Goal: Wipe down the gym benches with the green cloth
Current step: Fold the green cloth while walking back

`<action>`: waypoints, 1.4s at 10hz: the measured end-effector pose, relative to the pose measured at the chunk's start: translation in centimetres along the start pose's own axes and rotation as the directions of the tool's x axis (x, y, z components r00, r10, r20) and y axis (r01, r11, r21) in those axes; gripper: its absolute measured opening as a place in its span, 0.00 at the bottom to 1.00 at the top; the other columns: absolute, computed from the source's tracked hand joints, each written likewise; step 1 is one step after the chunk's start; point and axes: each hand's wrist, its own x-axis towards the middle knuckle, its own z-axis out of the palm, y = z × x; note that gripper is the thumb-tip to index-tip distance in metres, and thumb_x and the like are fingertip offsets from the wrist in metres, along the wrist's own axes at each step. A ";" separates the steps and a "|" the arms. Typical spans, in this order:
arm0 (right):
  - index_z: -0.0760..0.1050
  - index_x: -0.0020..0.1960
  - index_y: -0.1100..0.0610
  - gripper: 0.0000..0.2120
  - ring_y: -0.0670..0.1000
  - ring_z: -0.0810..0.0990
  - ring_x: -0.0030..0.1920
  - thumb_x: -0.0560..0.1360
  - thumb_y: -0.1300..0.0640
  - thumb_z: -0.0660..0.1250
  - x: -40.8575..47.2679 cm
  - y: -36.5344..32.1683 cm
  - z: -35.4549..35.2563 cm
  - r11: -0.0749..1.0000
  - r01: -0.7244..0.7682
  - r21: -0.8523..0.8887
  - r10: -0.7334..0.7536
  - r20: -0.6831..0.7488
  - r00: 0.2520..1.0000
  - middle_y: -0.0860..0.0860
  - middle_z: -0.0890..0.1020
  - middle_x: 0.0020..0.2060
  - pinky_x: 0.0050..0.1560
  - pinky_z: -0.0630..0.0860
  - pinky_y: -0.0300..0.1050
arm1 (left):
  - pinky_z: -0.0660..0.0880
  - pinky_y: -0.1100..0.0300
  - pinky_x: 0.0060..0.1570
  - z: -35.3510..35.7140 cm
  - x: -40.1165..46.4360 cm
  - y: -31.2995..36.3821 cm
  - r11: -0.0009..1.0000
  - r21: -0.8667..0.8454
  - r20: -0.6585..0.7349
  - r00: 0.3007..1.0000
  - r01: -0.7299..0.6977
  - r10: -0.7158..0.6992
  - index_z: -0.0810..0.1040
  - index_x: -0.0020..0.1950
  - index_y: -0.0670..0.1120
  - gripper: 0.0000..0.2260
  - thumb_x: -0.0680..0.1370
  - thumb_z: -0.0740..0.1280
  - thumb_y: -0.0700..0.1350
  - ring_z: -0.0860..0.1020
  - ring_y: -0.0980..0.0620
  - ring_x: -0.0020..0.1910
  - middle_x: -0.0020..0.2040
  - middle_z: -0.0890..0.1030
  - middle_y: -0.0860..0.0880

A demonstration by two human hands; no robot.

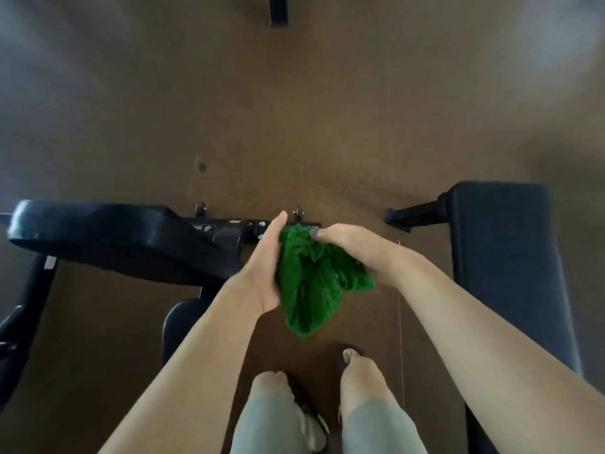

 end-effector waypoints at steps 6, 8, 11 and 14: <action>0.79 0.63 0.58 0.21 0.58 0.87 0.52 0.72 0.58 0.80 -18.0 -7.4 -14.5 0.968 0.059 0.243 -0.024 -0.143 0.989 0.55 0.88 0.52 0.60 0.82 0.59 | 0.80 0.48 0.61 16.7 -11.4 11.4 0.803 0.588 0.183 0.983 -0.093 -0.021 0.78 0.66 0.49 0.13 0.87 0.60 0.52 0.85 0.51 0.57 0.59 0.85 0.51; 0.81 0.62 0.58 0.20 0.55 0.88 0.50 0.72 0.58 0.79 -17.6 -10.1 -18.5 0.961 0.041 0.274 0.006 -0.168 0.986 0.55 0.88 0.53 0.55 0.84 0.53 | 0.80 0.52 0.60 20.9 -8.8 15.8 0.781 0.620 0.223 0.972 -0.081 -0.077 0.79 0.61 0.50 0.15 0.87 0.57 0.56 0.84 0.54 0.58 0.60 0.84 0.52; 0.79 0.67 0.55 0.45 0.57 0.81 0.64 0.53 0.48 0.88 -15.2 -13.6 -26.2 0.887 0.097 0.452 0.095 -0.383 0.919 0.54 0.83 0.63 0.70 0.74 0.61 | 0.82 0.57 0.48 29.8 -2.9 24.4 0.643 0.743 0.355 0.923 -0.183 -0.148 0.79 0.64 0.45 0.11 0.82 0.66 0.39 0.86 0.51 0.55 0.58 0.86 0.47; 0.80 0.60 0.54 0.13 0.56 0.88 0.53 0.77 0.63 0.74 -16.9 -14.1 -36.7 0.705 0.247 0.665 0.192 -0.514 0.836 0.56 0.87 0.55 0.57 0.83 0.58 | 0.82 0.58 0.54 45.6 0.7 29.5 0.476 0.832 0.416 0.889 -0.286 -0.193 0.76 0.64 0.43 0.18 0.77 0.69 0.29 0.84 0.48 0.58 0.59 0.85 0.45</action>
